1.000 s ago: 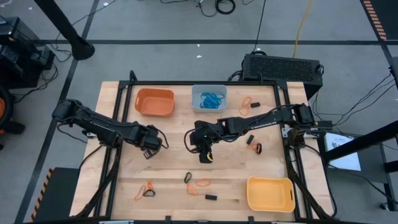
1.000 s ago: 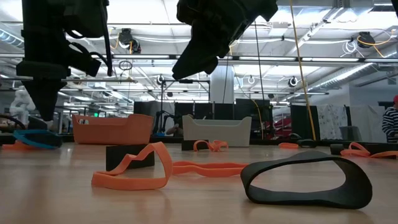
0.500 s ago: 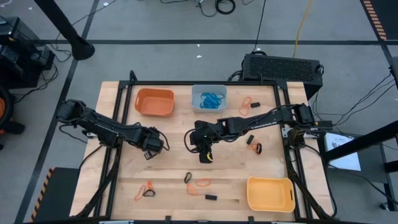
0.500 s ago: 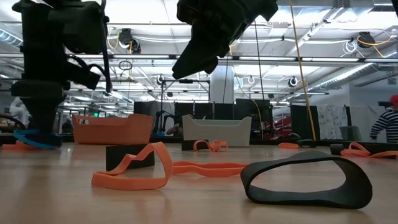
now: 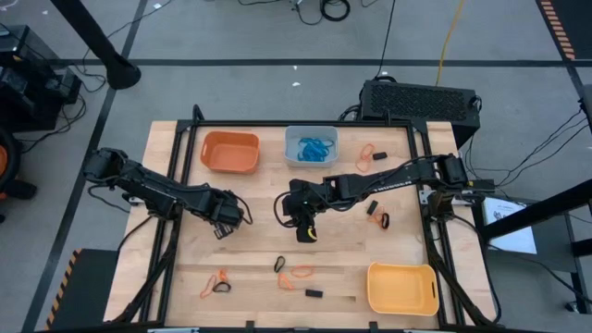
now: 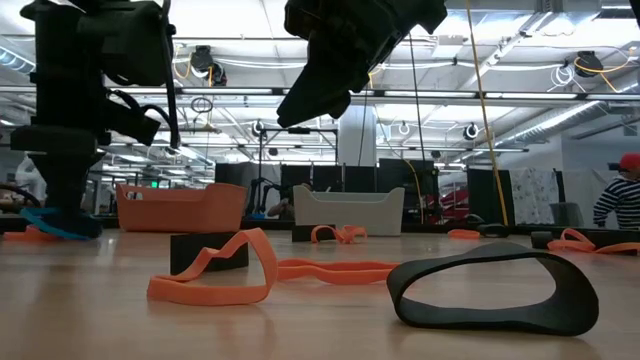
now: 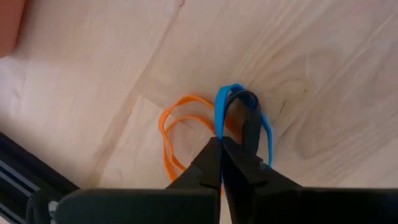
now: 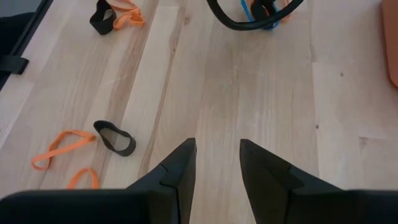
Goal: Sort rubber bands into baskets
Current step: Put the blue rubberband into the gray bin
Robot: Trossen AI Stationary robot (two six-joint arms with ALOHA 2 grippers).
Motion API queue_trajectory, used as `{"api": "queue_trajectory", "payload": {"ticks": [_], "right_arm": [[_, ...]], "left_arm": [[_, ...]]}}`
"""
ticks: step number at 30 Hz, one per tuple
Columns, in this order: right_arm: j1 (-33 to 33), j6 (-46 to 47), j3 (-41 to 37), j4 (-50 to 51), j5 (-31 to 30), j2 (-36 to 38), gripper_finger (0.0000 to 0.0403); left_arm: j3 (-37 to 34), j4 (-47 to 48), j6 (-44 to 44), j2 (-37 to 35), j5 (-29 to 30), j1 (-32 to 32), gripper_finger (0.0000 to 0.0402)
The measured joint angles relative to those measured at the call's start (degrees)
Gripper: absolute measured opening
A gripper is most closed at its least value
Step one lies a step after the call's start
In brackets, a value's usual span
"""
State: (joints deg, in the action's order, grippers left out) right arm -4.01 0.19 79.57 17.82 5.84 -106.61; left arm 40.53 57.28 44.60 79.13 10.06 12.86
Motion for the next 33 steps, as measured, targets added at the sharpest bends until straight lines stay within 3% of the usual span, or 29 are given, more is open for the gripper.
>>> {"api": "queue_trajectory", "payload": {"ticks": [10,24,28,33], "right_arm": [[0.0,0.0,0.0,0.1,0.0,0.0,0.0116],[0.0,0.0,0.0,-0.3,0.0,0.1,0.0116],[0.0,0.2,0.0,-4.7,0.0,-0.2,0.0116],[-0.3,0.2,0.1,-13.6,0.1,-2.6,0.0116]], "left_arm": [[0.6,0.7,-1.5,-3.4,3.7,0.1,0.0003],[2.4,-0.1,1.5,-21.7,8.1,4.1,0.0002],[2.3,-0.8,3.1,-25.0,10.7,6.5,0.0001],[0.5,-10.1,2.5,-26.3,14.0,9.5,0.0001]]}}
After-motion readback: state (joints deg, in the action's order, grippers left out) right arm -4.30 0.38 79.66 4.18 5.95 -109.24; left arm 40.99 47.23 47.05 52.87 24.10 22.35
